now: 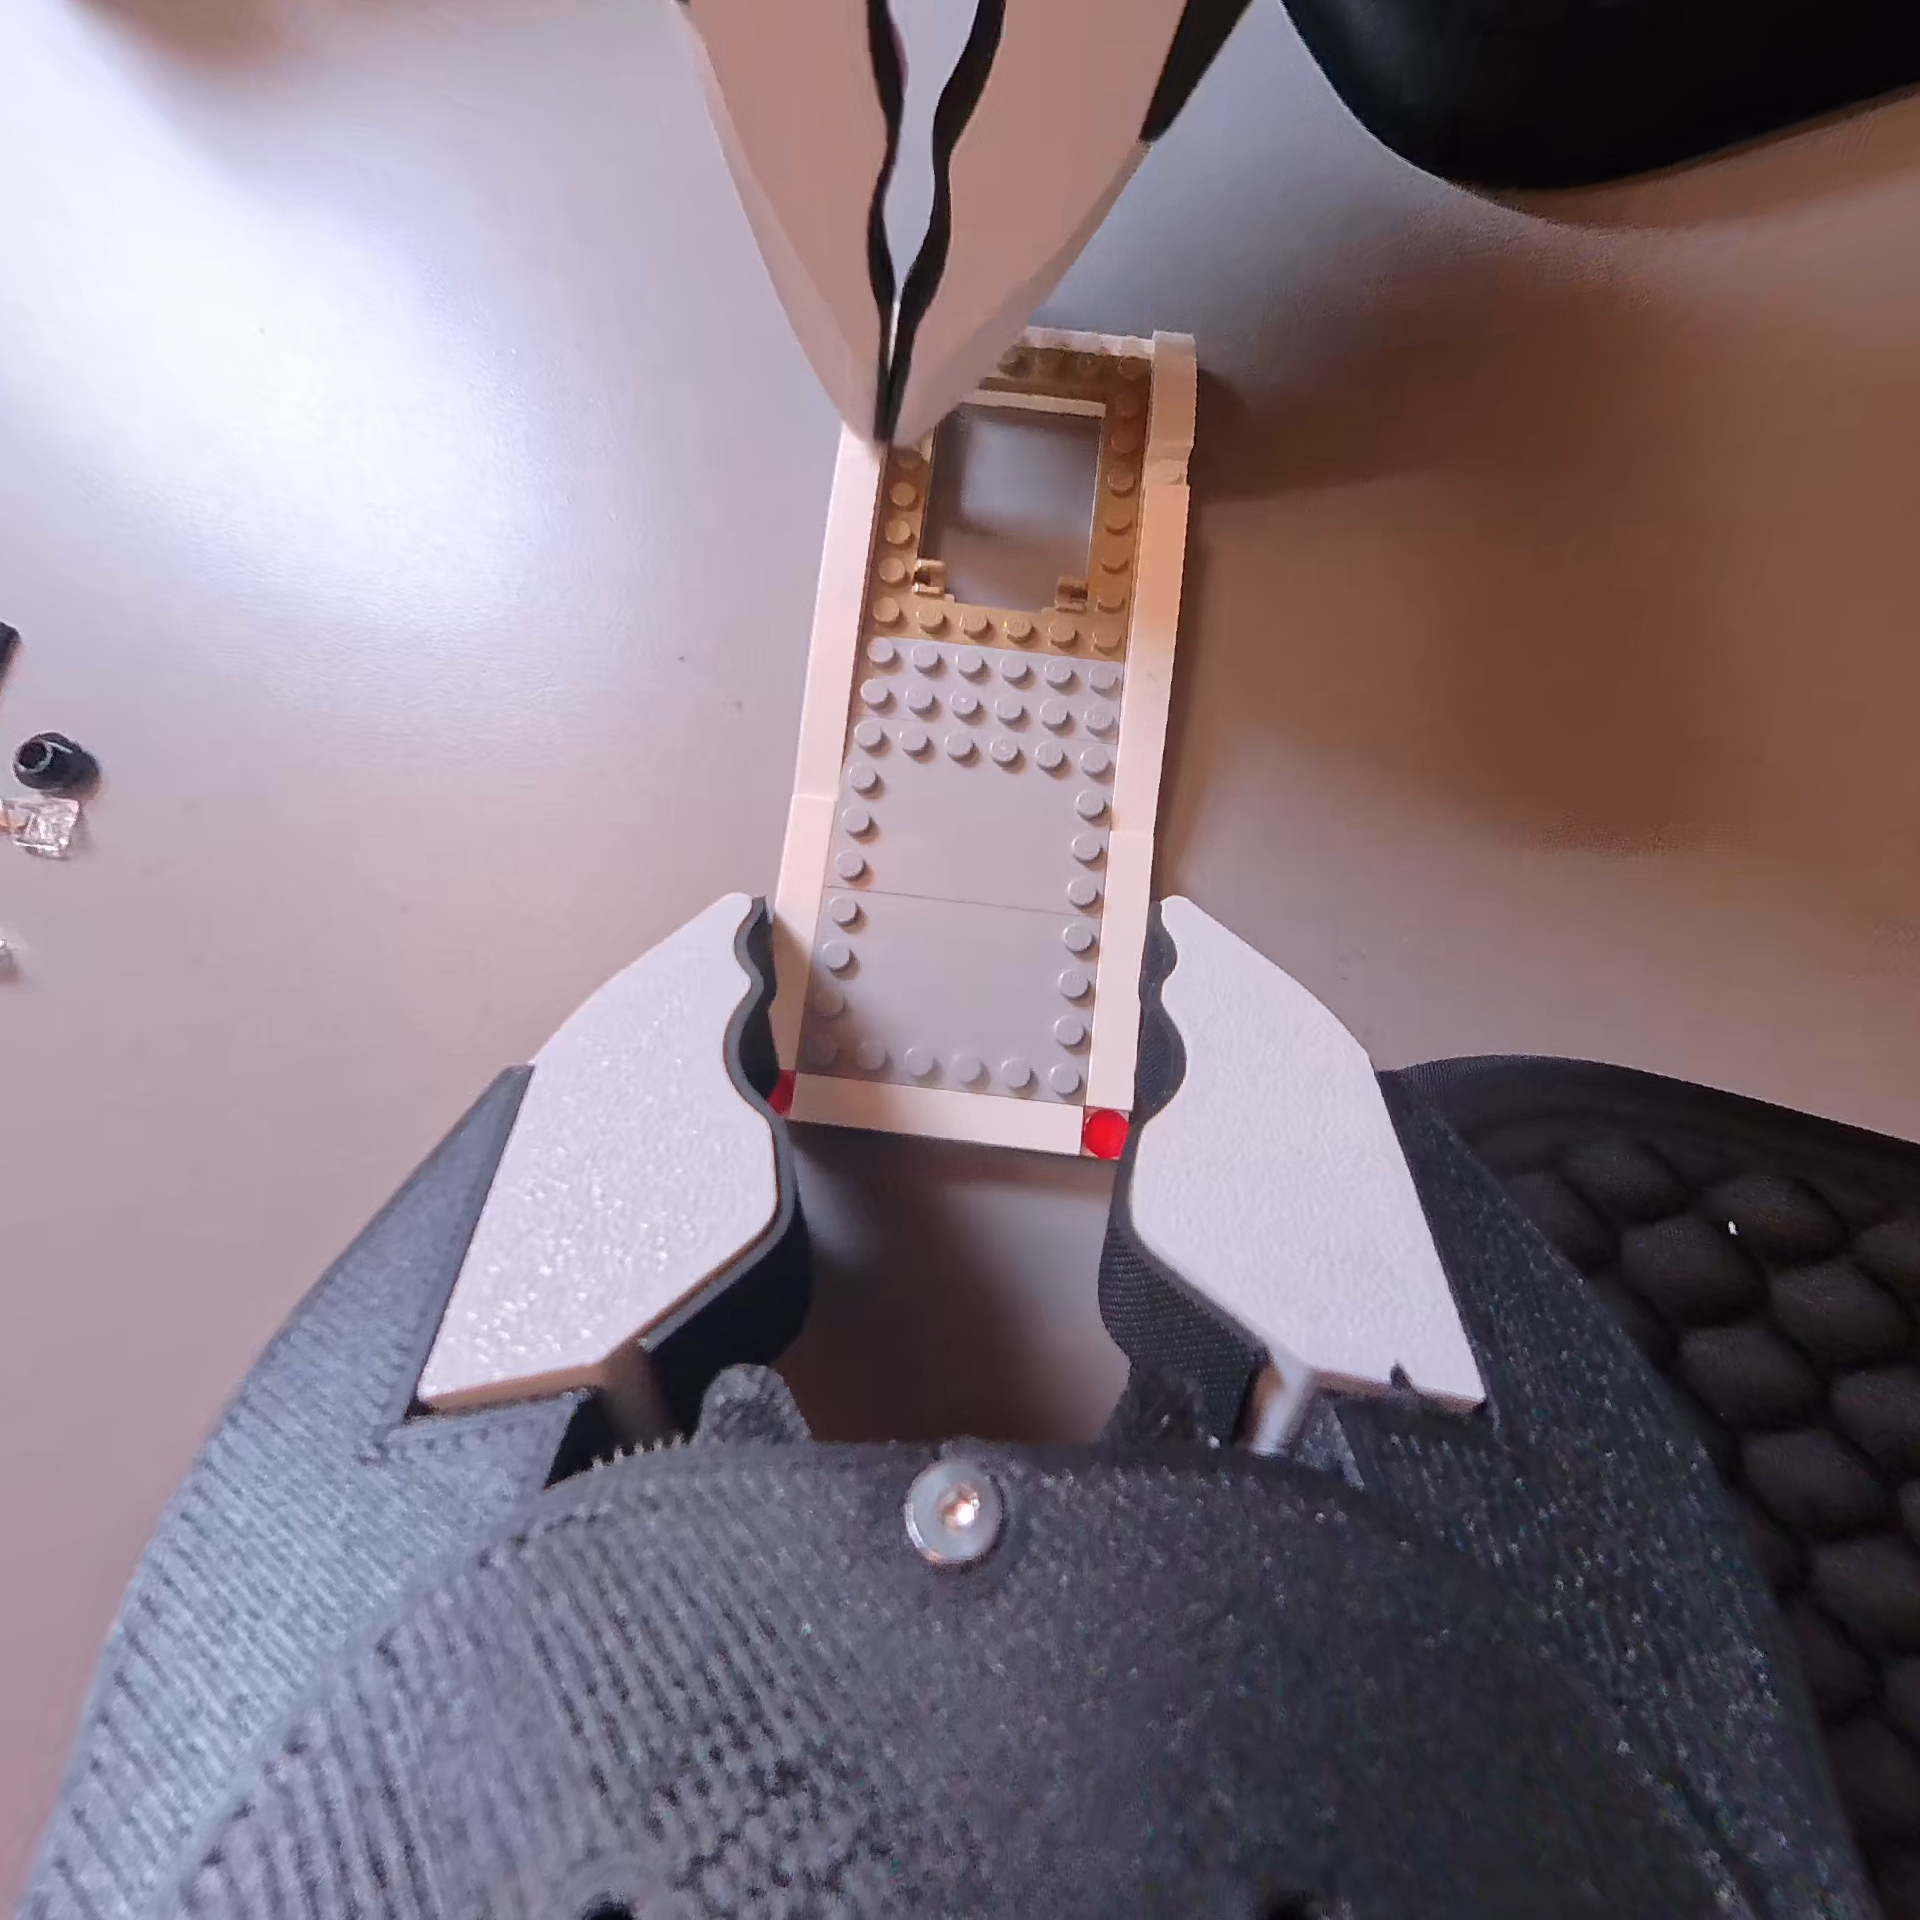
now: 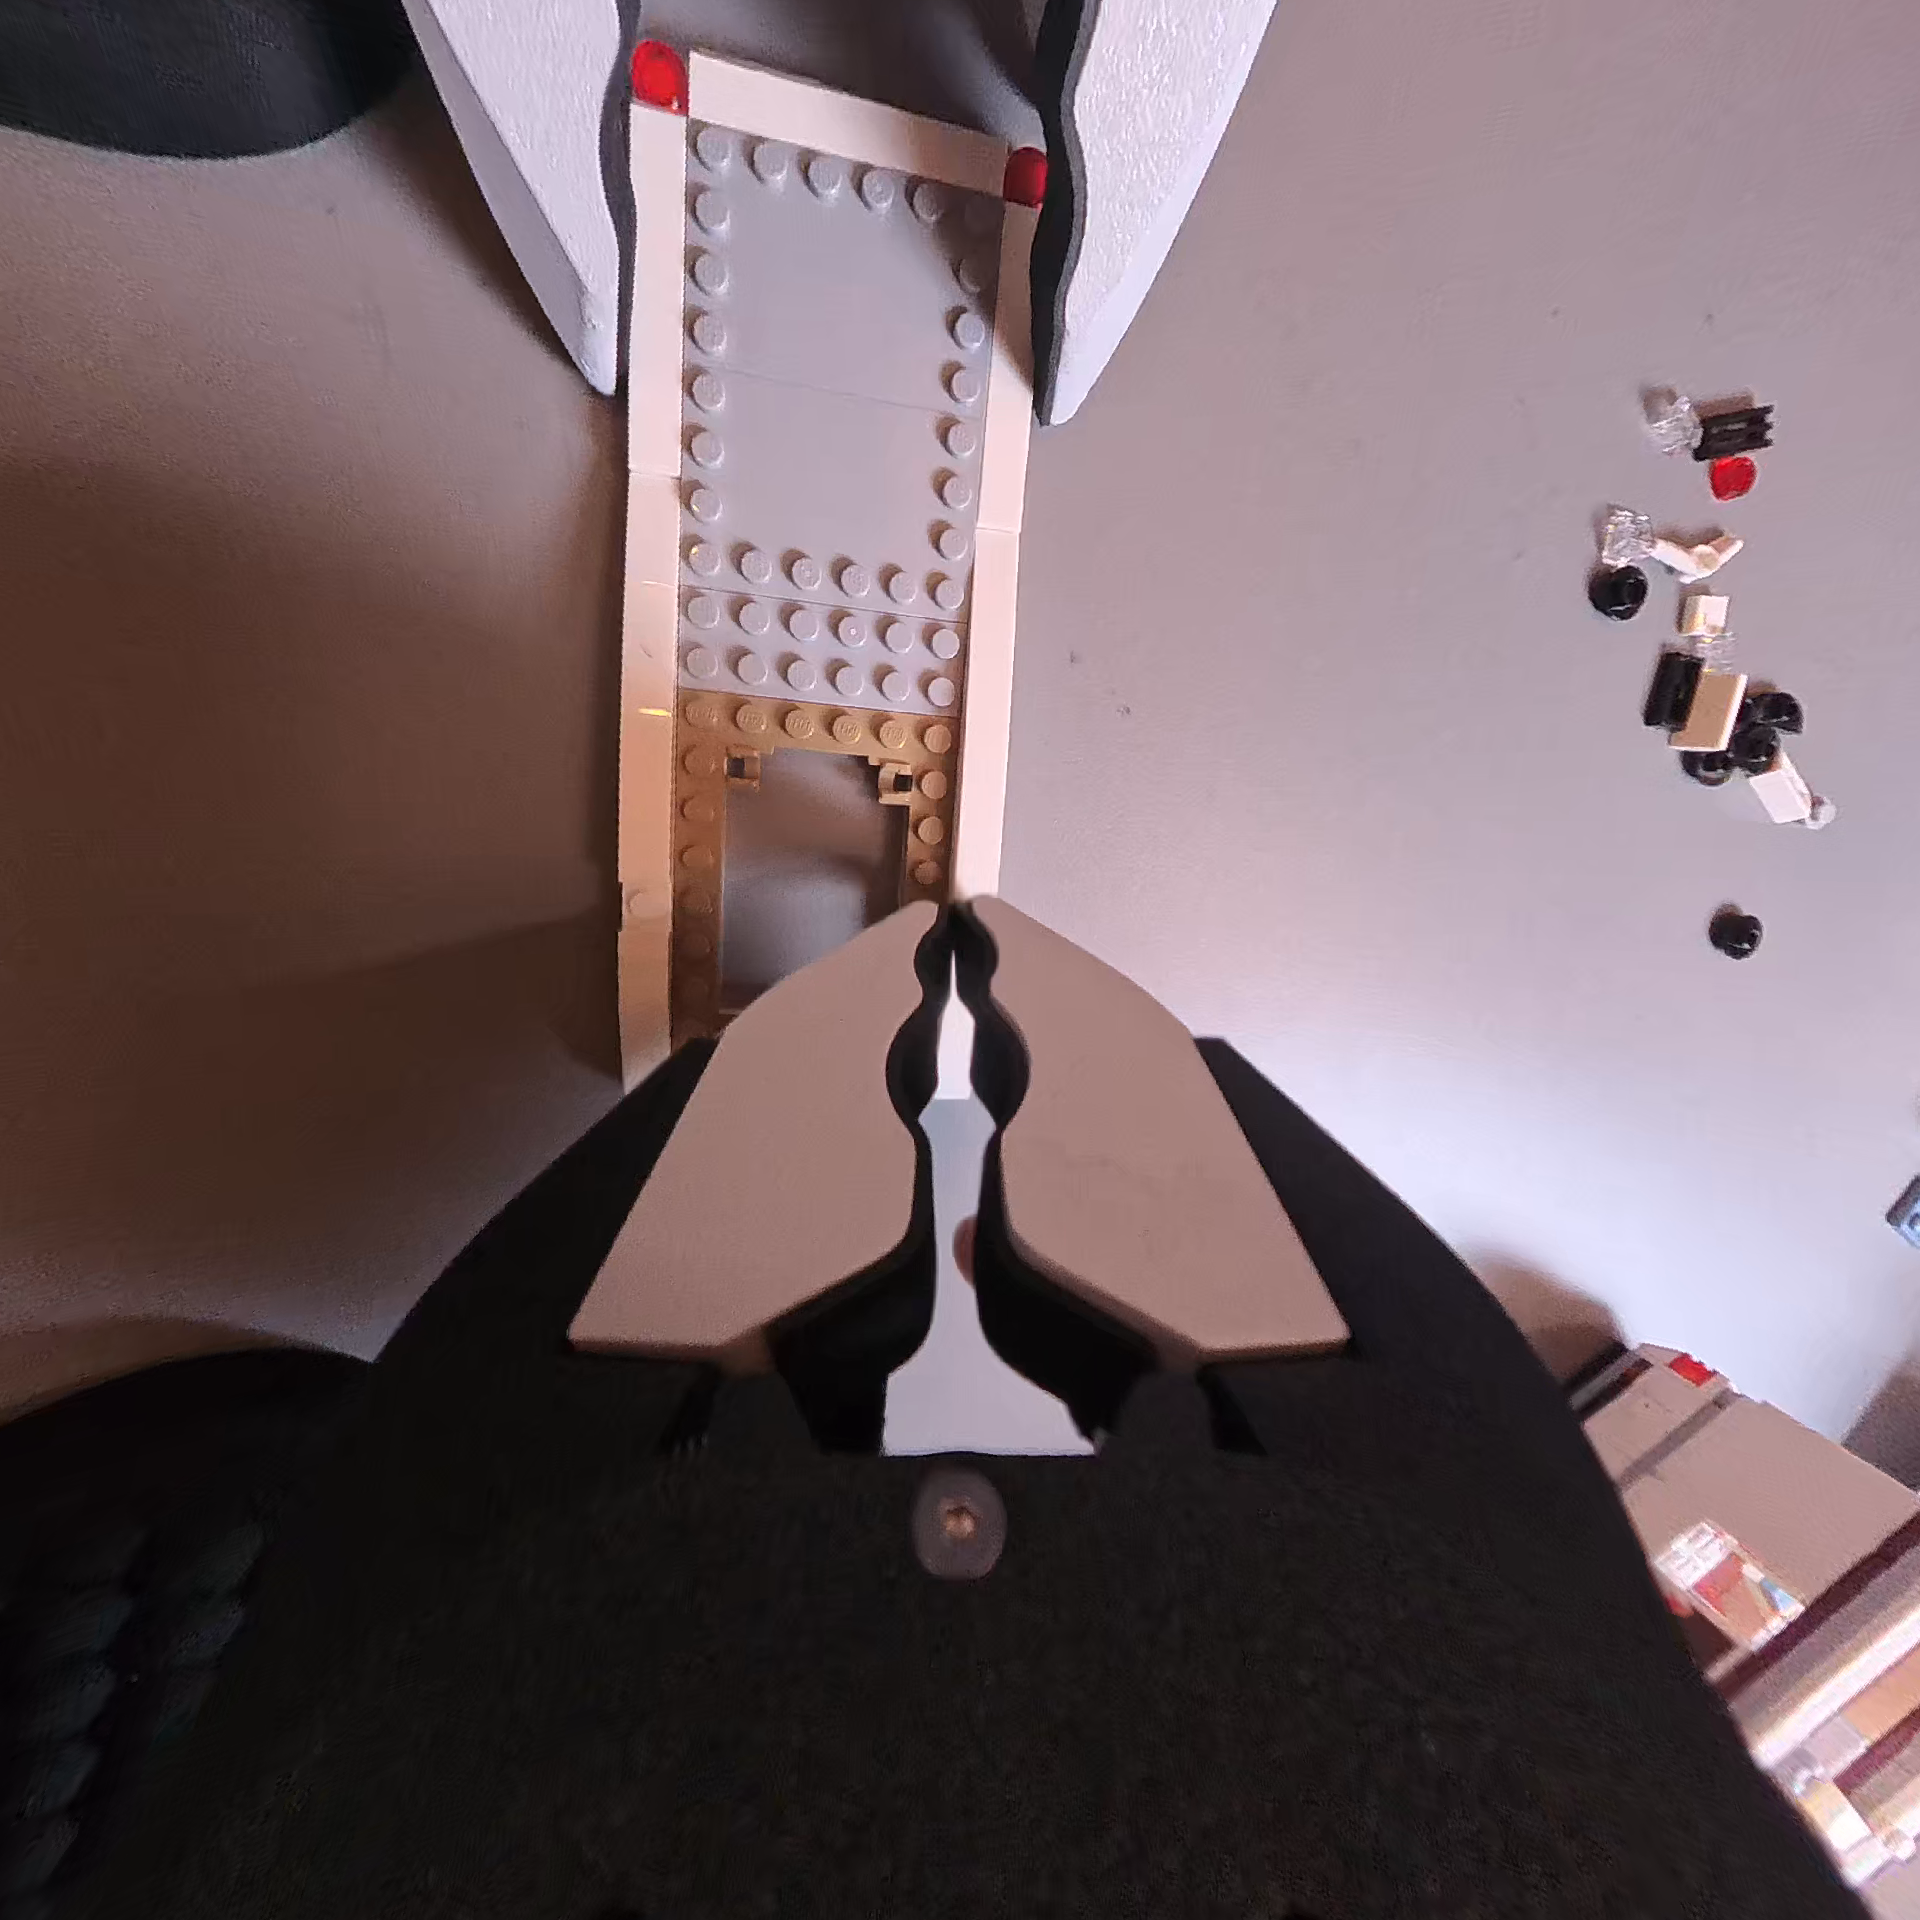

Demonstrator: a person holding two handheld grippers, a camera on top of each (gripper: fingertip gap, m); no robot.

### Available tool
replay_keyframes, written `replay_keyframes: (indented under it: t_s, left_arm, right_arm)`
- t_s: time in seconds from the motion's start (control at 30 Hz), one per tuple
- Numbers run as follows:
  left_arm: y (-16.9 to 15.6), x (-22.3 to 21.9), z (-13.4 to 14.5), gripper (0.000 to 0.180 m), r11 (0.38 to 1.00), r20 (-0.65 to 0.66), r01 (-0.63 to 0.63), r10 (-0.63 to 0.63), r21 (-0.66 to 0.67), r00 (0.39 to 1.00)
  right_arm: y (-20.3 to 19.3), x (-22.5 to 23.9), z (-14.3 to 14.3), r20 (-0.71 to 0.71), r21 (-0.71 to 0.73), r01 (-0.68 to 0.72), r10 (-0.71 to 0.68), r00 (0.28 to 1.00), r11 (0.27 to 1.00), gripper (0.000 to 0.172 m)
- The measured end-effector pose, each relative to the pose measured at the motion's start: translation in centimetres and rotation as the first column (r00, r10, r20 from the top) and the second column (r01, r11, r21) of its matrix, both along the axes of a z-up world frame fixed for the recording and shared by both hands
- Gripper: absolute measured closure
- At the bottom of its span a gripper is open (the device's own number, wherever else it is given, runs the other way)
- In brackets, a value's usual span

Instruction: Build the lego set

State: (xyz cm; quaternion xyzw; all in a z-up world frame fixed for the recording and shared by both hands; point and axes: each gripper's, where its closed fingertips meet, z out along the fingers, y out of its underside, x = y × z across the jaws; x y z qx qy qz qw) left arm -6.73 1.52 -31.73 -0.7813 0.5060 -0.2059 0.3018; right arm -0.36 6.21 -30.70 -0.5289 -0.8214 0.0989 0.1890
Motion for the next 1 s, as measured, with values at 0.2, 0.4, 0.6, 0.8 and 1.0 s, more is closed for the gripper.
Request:
replay_keyframes:
  t_s: [0.2, 0.4, 0.6, 0.8, 1.0]
  left_arm:
    - [0.0, 0.0, 0.0, 0.112, 1.000, 0.003, -0.001, 0.001, 0.001, 1.000]
    - [0.0, 0.0, 0.0, 0.112, 1.000, 0.002, -0.008, 0.008, -0.001, 1.000]
    - [0.0, 0.0, 0.0, 0.112, 1.000, 0.006, -0.006, 0.006, 0.001, 1.000]
    - [0.0, 0.0, 0.0, 0.112, 1.000, 0.008, -0.005, 0.005, 0.002, 1.000]
    - [0.0, 0.0, 0.0, 0.112, 1.000, 0.017, -0.001, 0.001, 0.007, 1.000]
  right_arm:
    - [0.0, -0.2, 0.0, -0.022, 0.000, 0.014, -0.014, 1.000, 1.000, 0.172]
    - [-0.2, -0.2, 1.2, -0.156, -0.140, 0.074, -0.096, 0.983, 0.987, 0.151]
    - [1.7, 3.7, 2.6, -0.289, -0.183, 0.162, -0.210, 0.934, 0.970, 0.135]
    - [2.7, 9.7, 0.7, -0.214, -0.282, 0.291, -0.355, 0.910, 0.914, 0.147]
    - [1.7, 9.6, -0.5, -0.187, -0.279, 0.227, -0.285, 0.940, 0.933, 0.147]
